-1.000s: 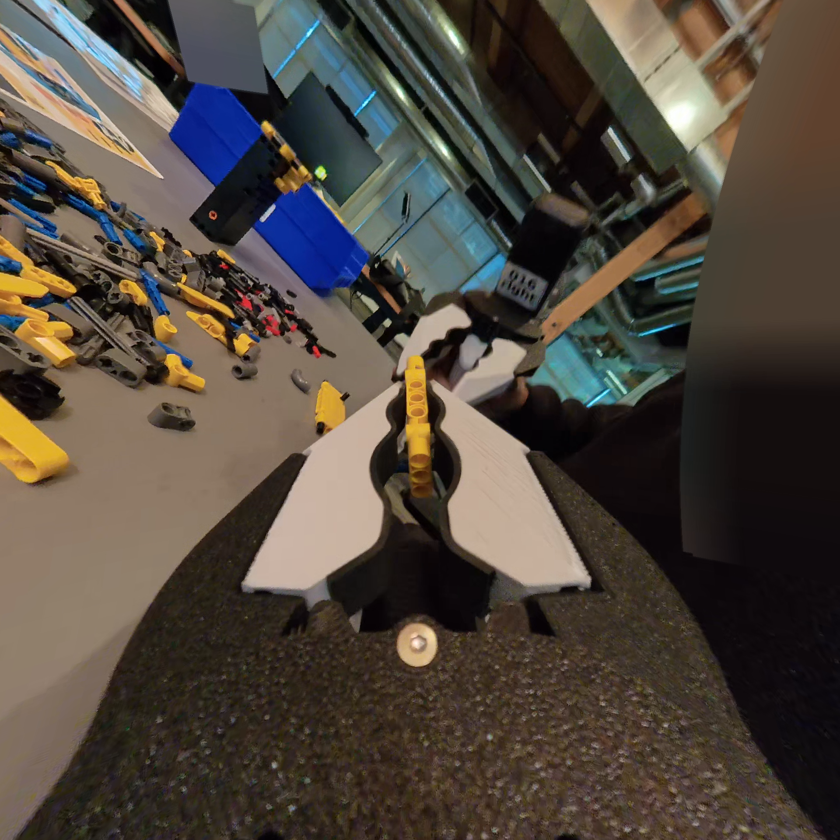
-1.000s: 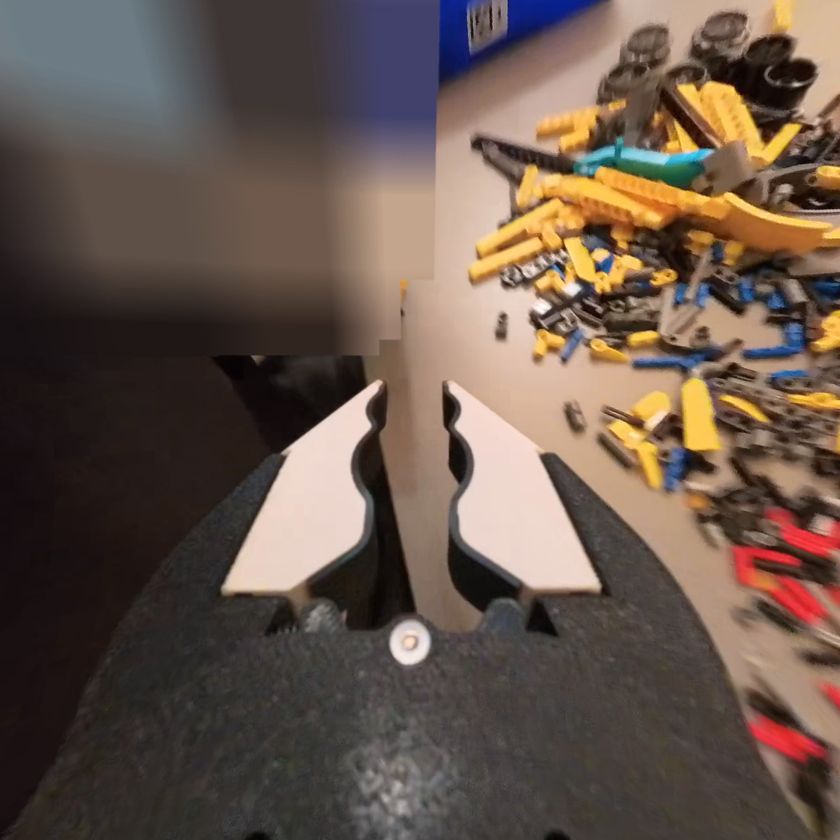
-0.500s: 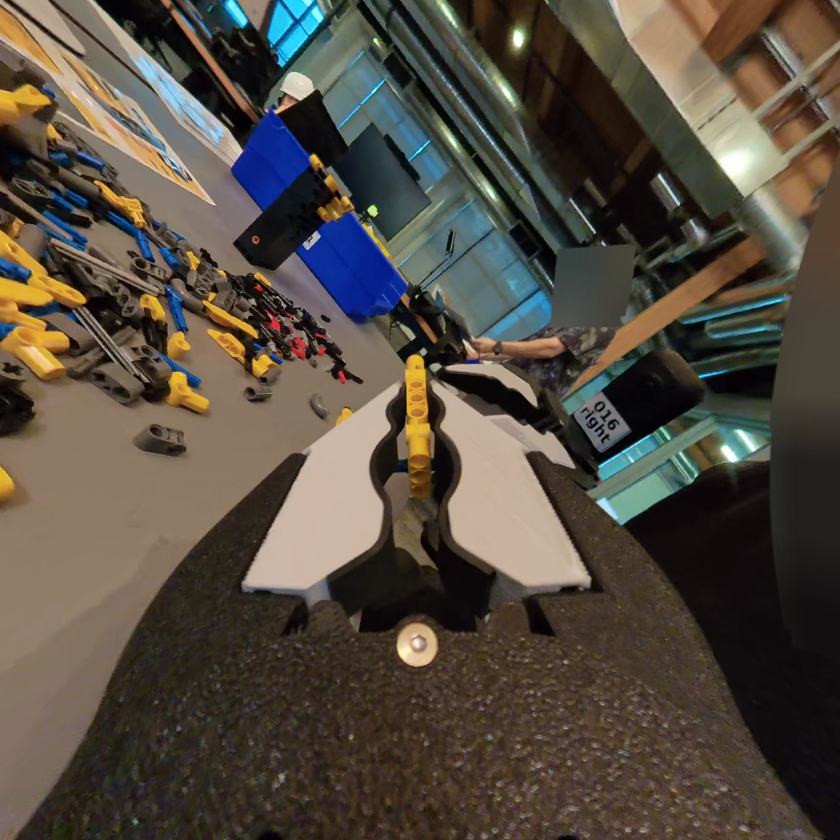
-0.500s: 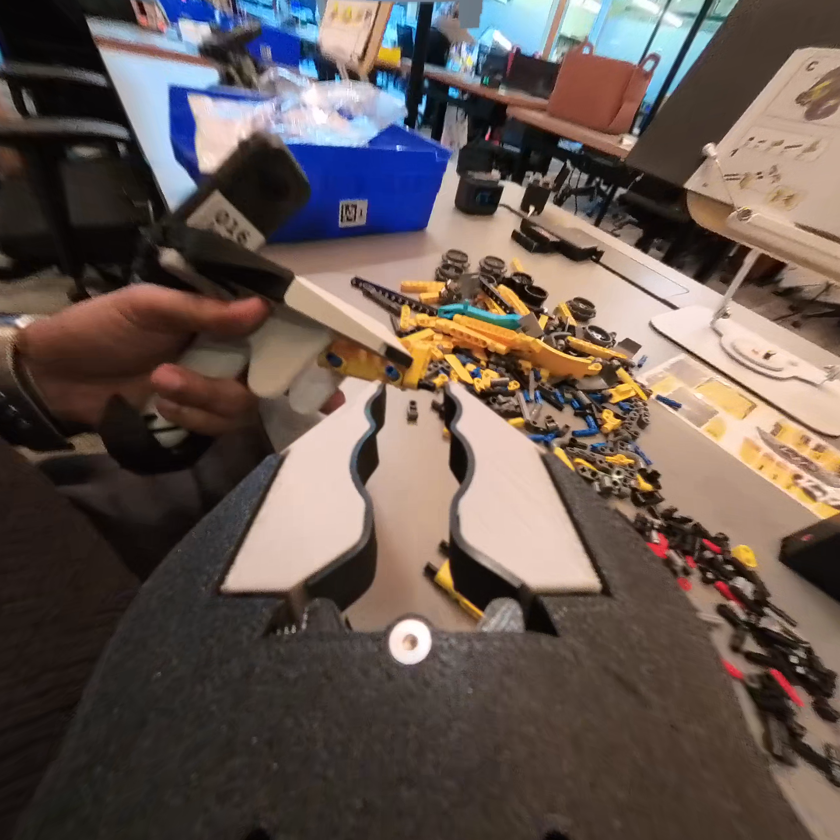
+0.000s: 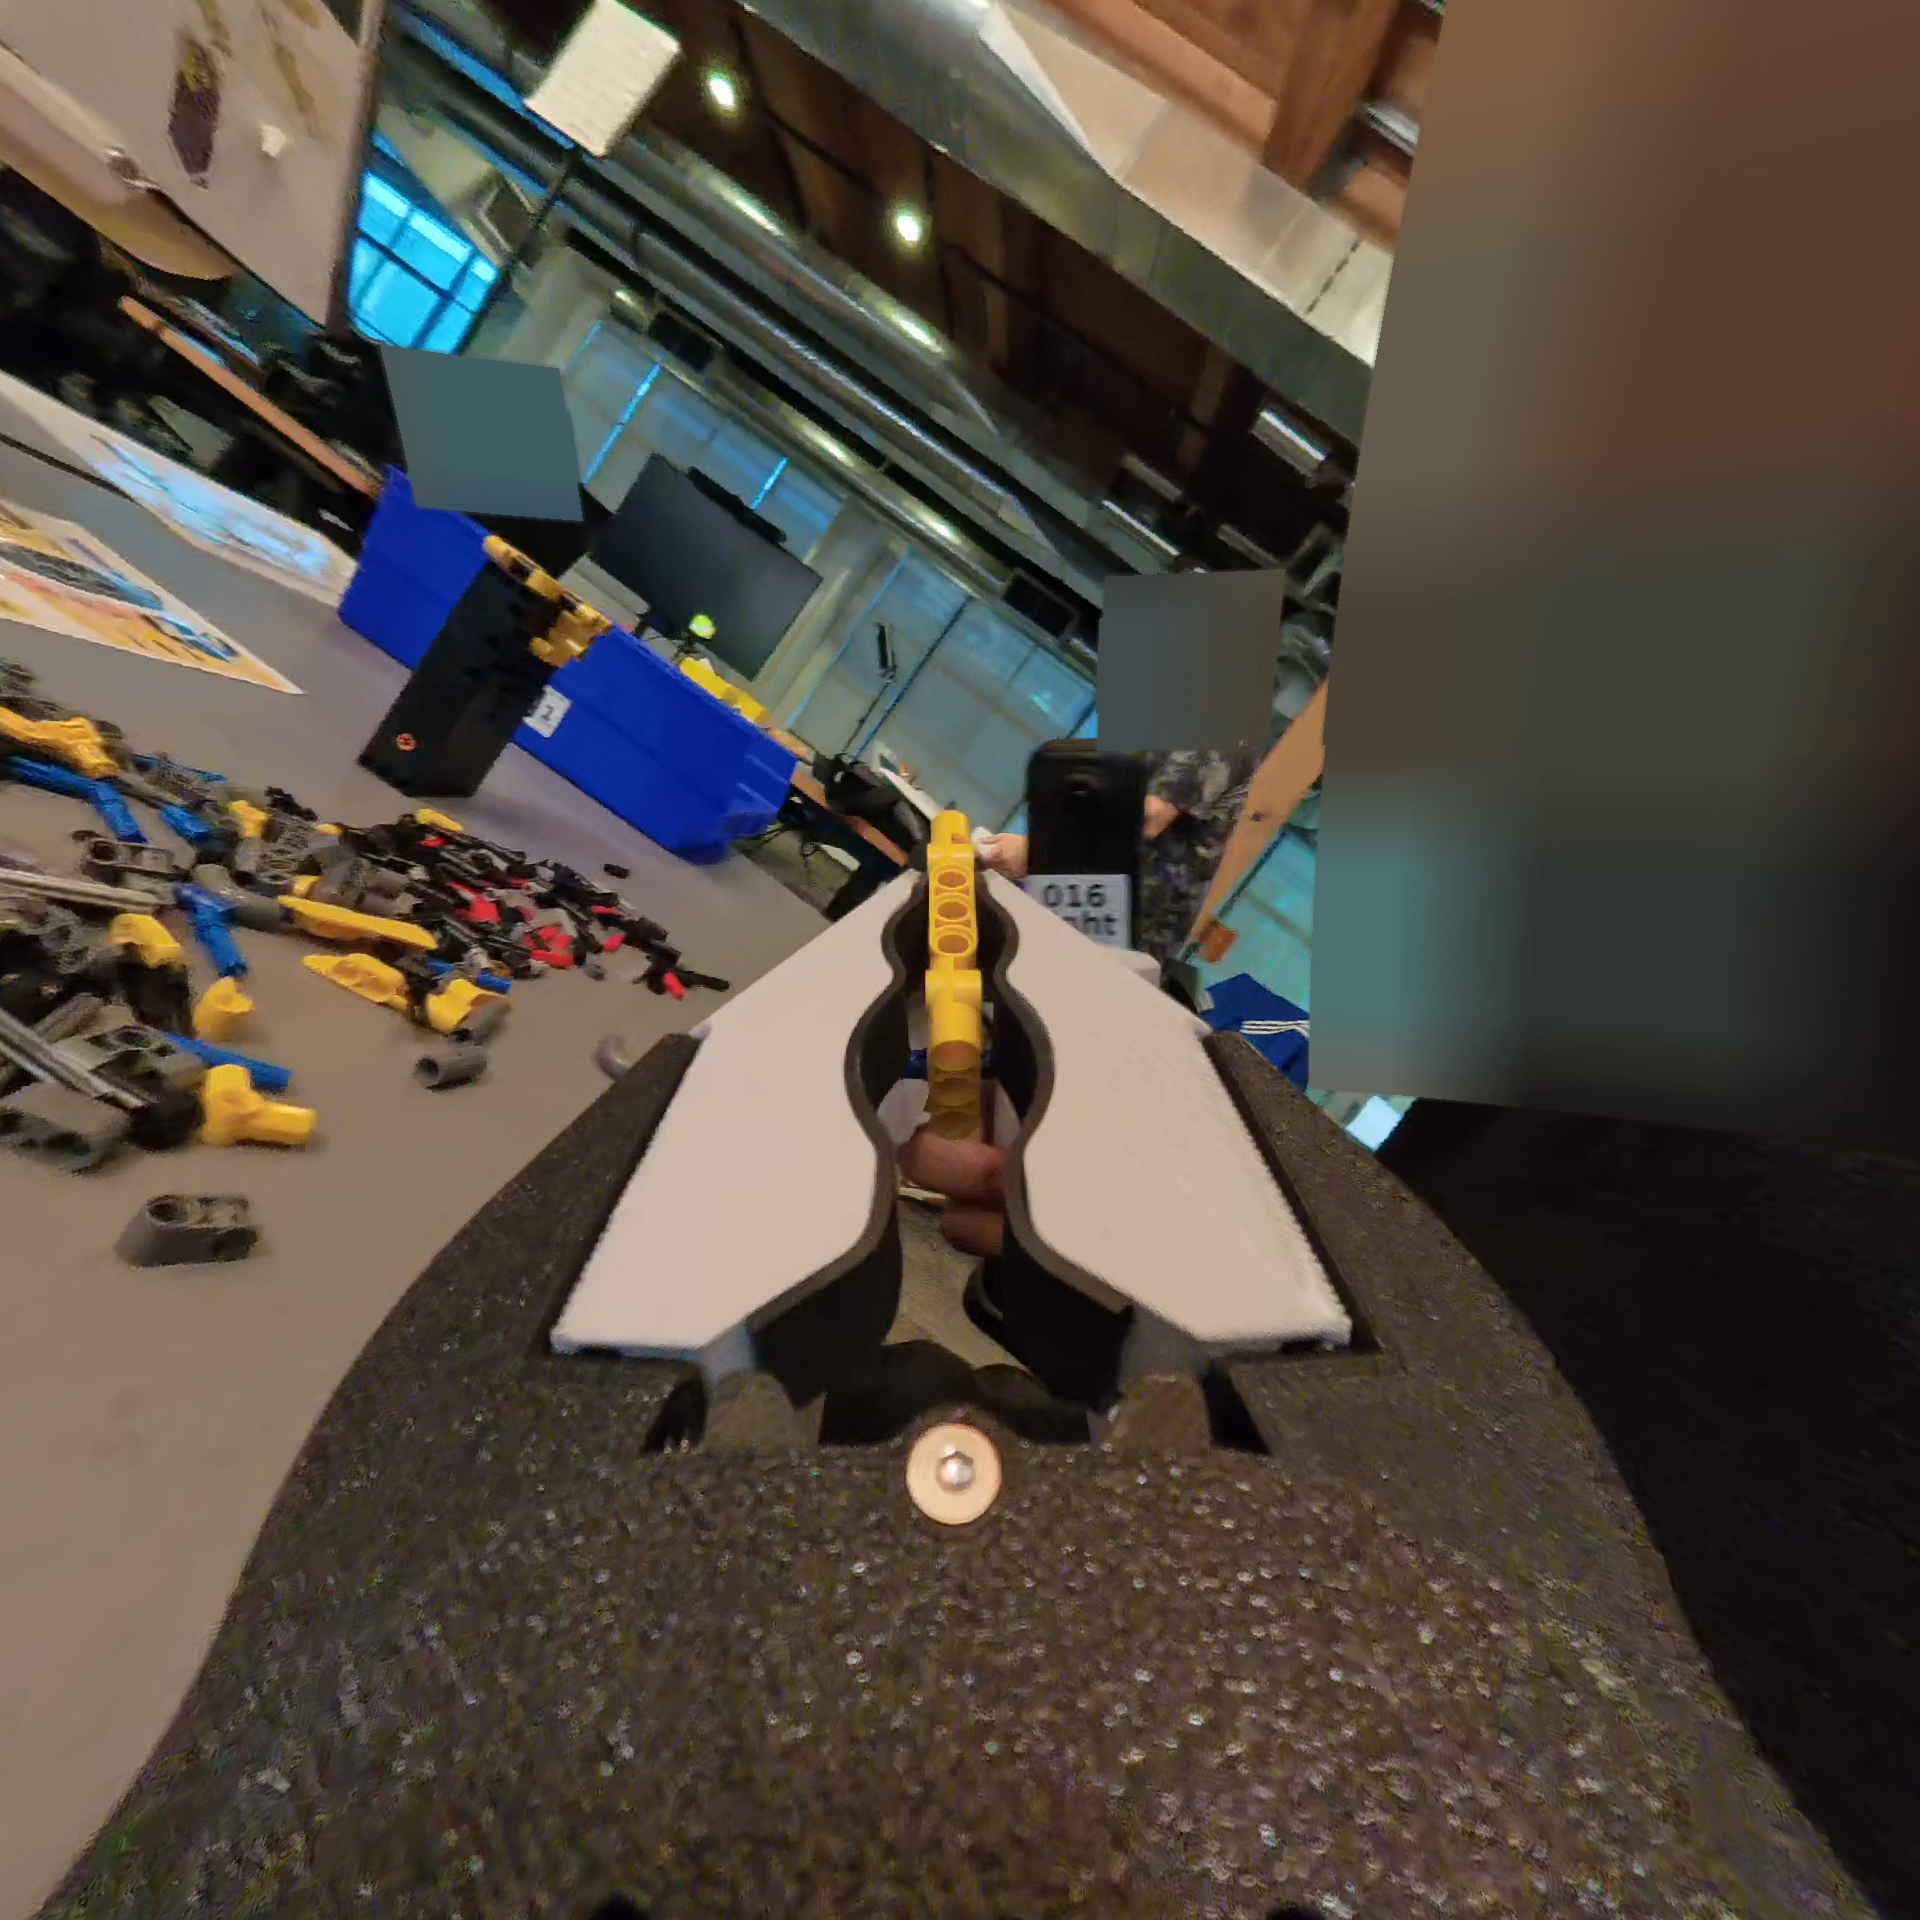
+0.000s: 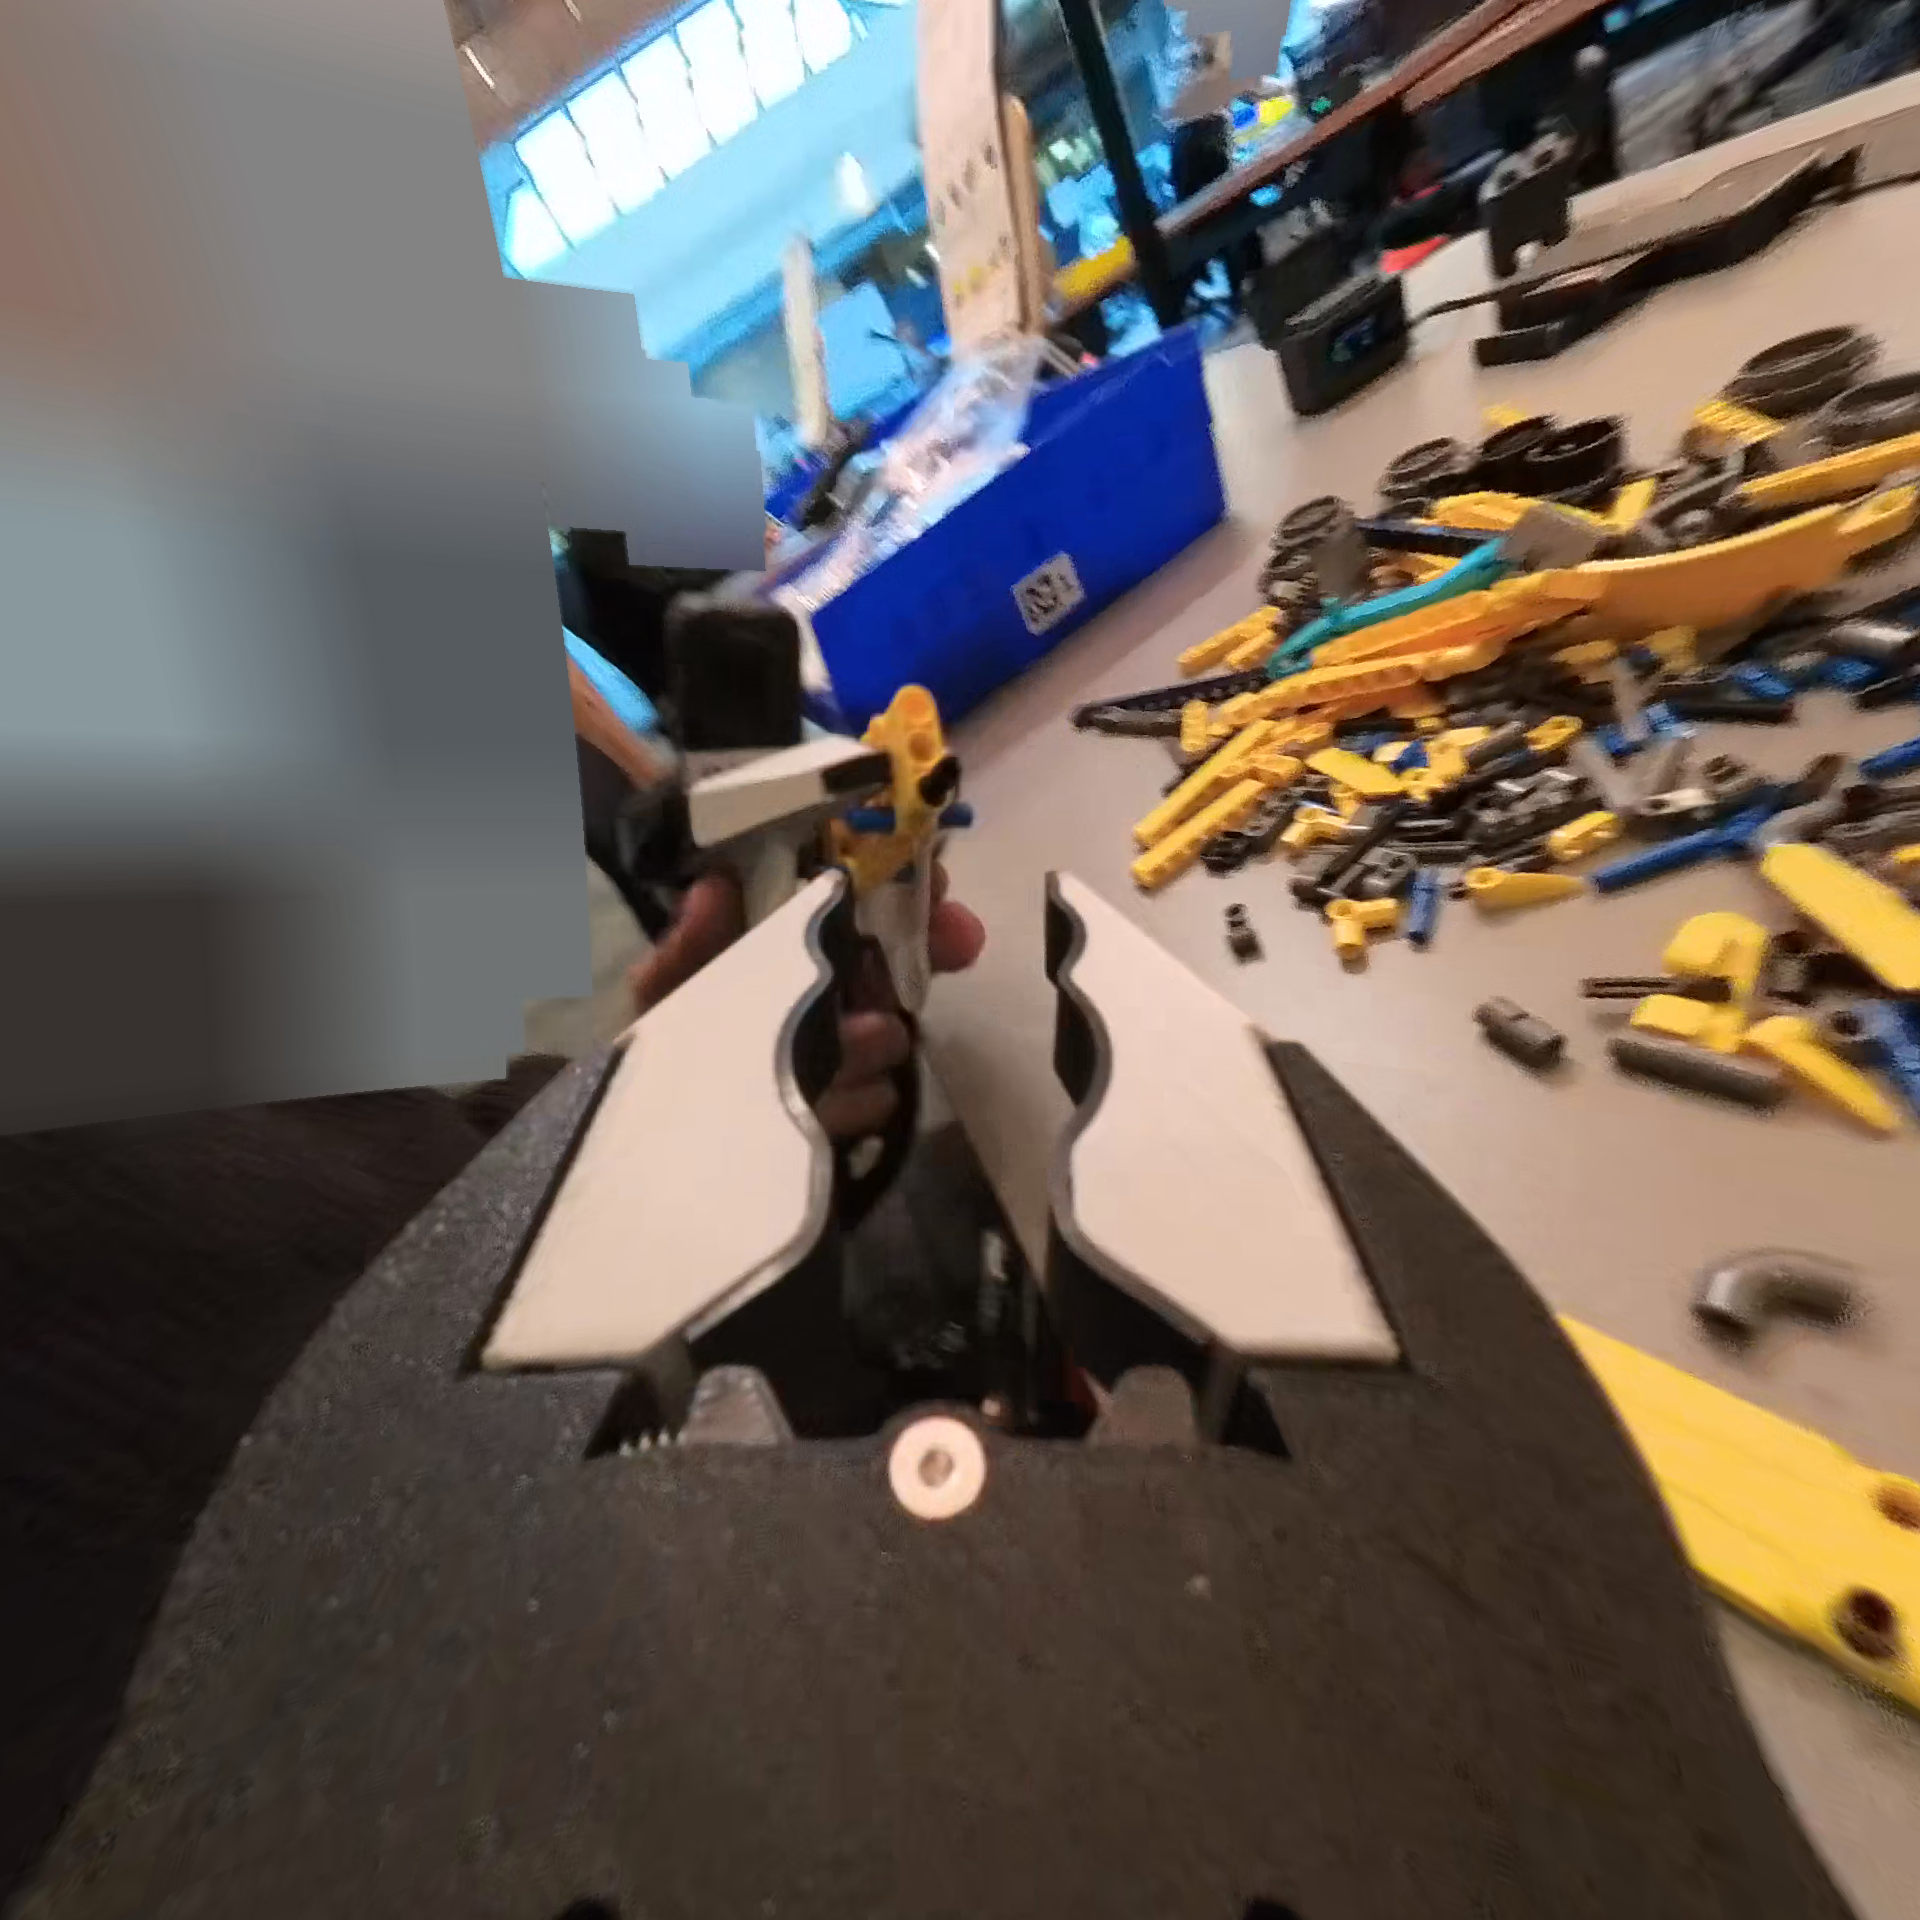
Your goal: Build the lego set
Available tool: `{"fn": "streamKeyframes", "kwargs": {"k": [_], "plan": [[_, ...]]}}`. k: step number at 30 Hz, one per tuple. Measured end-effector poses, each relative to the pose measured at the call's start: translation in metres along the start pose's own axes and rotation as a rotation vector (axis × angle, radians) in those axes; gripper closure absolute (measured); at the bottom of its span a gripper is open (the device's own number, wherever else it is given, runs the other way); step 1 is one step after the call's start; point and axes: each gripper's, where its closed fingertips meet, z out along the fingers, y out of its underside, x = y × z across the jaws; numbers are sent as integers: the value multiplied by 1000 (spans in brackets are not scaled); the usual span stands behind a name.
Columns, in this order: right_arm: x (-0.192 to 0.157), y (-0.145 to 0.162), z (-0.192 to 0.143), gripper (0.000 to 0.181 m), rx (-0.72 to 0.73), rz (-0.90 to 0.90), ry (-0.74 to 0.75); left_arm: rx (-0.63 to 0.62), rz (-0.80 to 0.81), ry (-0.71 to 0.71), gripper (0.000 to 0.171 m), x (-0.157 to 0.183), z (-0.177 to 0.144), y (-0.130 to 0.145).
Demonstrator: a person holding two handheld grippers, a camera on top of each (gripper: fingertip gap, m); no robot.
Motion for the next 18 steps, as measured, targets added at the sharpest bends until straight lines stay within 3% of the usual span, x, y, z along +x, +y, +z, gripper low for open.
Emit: {"fn": "streamKeyframes", "kwargs": {"k": [4,7,10,18], "plan": [[-11,-12,-5,145,61,89,-123,8,-7,16,165,2,1,2],[-11,-5,-1,145,20,7,-91,10,-22,42,165,7,3,3],[-16,-9,0,157,47,-10,-105,4,-35,62,165,10,5,5],[-7,-13,-5,158,47,-80,-56,-20,-108,50,162,1,2,6]]}}
